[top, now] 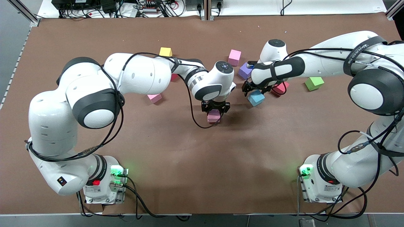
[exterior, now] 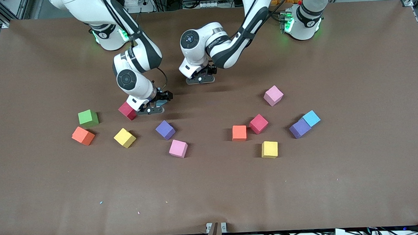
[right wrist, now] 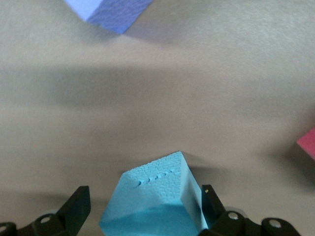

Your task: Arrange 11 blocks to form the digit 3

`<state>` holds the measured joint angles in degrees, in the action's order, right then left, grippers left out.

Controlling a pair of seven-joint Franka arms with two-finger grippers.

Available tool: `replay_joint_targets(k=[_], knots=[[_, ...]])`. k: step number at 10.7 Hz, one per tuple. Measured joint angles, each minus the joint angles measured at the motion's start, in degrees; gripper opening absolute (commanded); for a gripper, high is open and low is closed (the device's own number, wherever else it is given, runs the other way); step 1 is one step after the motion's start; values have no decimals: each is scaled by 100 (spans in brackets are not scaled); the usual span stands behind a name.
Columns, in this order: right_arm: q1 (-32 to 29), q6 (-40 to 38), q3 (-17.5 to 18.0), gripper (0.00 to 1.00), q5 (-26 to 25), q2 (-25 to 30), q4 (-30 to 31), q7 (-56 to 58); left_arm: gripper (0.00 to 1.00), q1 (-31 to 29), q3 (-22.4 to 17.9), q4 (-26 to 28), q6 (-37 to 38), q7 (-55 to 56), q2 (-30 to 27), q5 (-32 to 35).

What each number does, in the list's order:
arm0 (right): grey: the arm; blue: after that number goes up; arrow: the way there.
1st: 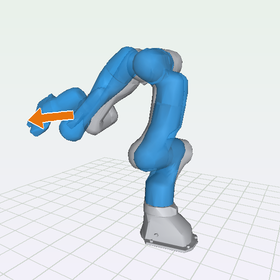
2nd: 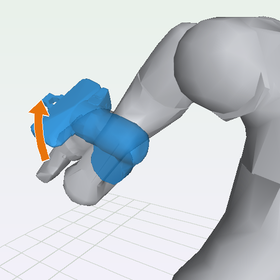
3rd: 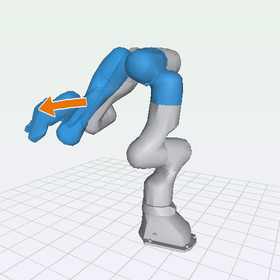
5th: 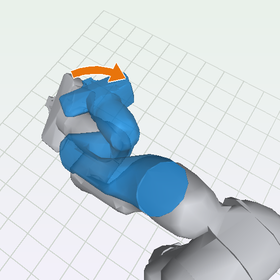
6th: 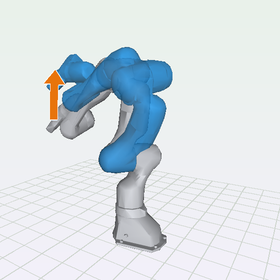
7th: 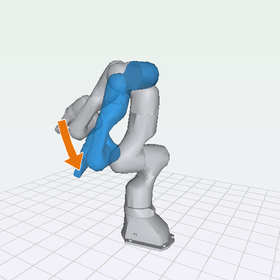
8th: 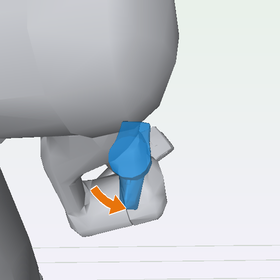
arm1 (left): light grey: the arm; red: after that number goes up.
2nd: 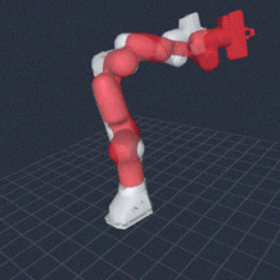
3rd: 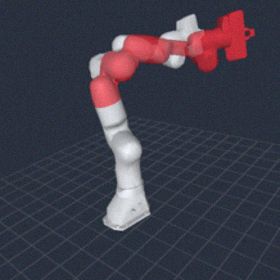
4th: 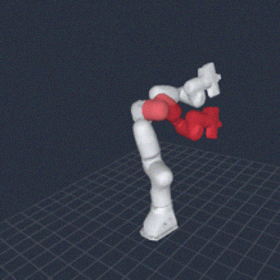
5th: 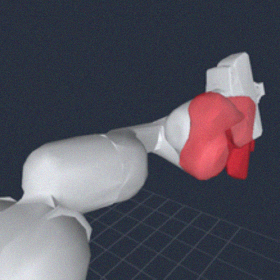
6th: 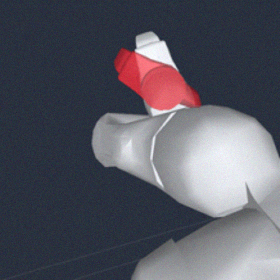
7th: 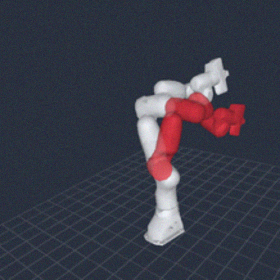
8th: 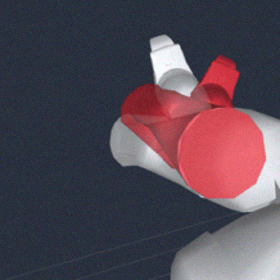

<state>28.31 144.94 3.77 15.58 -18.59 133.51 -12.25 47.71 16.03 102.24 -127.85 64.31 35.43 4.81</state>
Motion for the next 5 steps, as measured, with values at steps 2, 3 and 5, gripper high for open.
replay_joint_targets(k=[2,3,5], knots=[[0,357,-3,100,0,31,294,494,11,-1,-1,4,3,2,4,0],[1,463,-3,100,0,32,411,621,11,-1,-2,7,4,4,8,0],[58,502,-1,87,-2,49,522,722,18,-1,-2,12,4,6,18,0]])
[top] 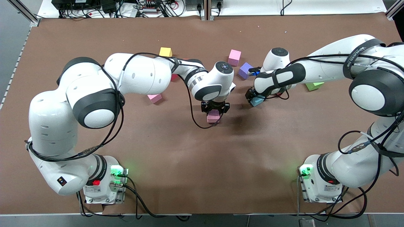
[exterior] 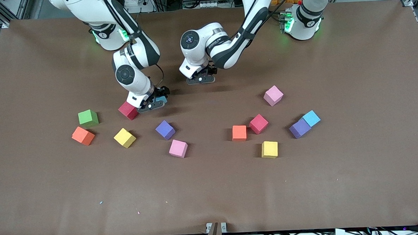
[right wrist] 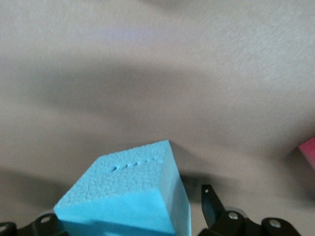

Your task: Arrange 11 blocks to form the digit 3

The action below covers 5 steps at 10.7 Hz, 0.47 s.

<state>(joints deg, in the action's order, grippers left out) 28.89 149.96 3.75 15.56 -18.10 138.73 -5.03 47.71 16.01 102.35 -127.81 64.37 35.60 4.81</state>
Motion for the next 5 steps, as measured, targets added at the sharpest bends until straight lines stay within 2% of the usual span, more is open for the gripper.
replay_joint_targets(k=[1,2,5], knots=[[51,2,0,39,-24,17,18,6,20,0,0,0,0,4,3,0],[86,3,0,20,-91,39,27,12,22,-1,0,0,0,6,4,0],[86,-23,-42,19,-282,214,41,121,26,-2,0,0,0,8,4,0]])
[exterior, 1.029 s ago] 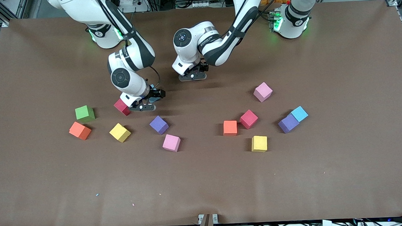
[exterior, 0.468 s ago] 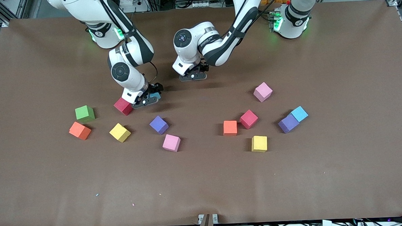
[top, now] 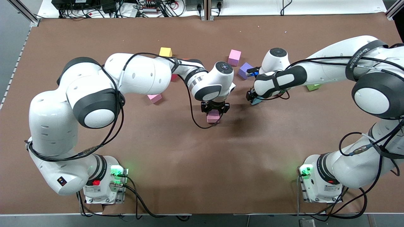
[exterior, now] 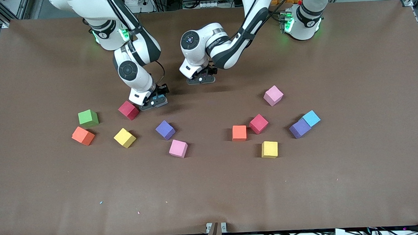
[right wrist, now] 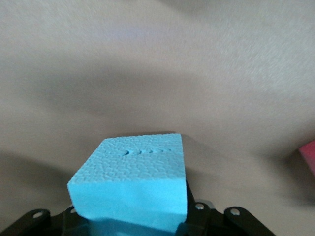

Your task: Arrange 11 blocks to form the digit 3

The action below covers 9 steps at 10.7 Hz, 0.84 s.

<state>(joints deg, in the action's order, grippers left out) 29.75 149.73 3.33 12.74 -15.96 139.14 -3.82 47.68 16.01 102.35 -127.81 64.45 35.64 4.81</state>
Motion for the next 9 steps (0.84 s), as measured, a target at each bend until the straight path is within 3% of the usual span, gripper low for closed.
replay_joint_targets(k=[2,6,9], knots=[[-91,-208,-50,19,-178,233,2,419,30,1,2,-5,0,-7,0,0],[-354,-813,-69,19,-1491,620,6,747,33,5,7,-14,-1,-63,0,0],[-542,-903,-69,20,-1640,749,8,1464,37,27,12,-15,-1,-219,0,0]])
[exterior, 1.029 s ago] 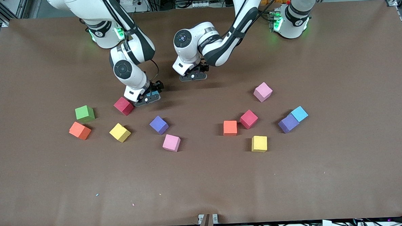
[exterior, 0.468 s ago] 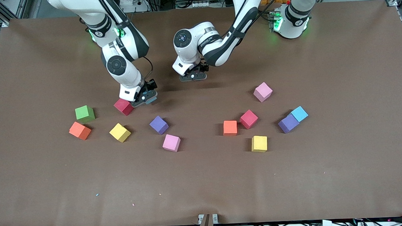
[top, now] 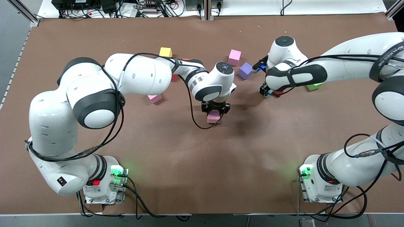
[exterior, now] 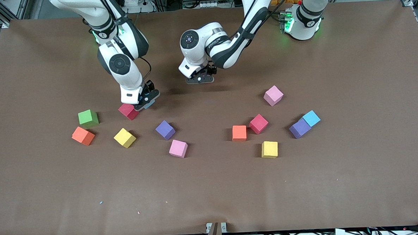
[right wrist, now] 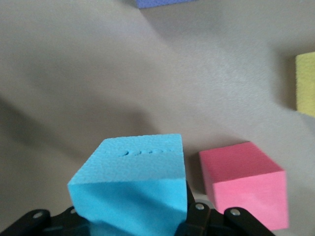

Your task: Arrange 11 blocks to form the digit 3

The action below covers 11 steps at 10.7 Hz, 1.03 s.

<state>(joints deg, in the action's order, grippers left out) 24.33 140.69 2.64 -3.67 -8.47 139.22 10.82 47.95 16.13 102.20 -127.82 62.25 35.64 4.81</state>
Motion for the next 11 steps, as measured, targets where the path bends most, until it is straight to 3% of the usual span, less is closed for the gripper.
replay_joint_targets(k=[1,2,7,11], knots=[[-138,-3,-1,20,-4,52,0,315,62,6,0,0,0,-28,0,0],[-257,-14,-1,20,-8,103,0,618,100,7,0,0,0,-35,2,0],[-621,-90,-4,20,-12,235,3,1839,100,103,6,-70,-6,-20,-4,0],[-338,-91,67,20,-24,236,4,2088,100,-57,-25,-201,613,-7,-501,0]])
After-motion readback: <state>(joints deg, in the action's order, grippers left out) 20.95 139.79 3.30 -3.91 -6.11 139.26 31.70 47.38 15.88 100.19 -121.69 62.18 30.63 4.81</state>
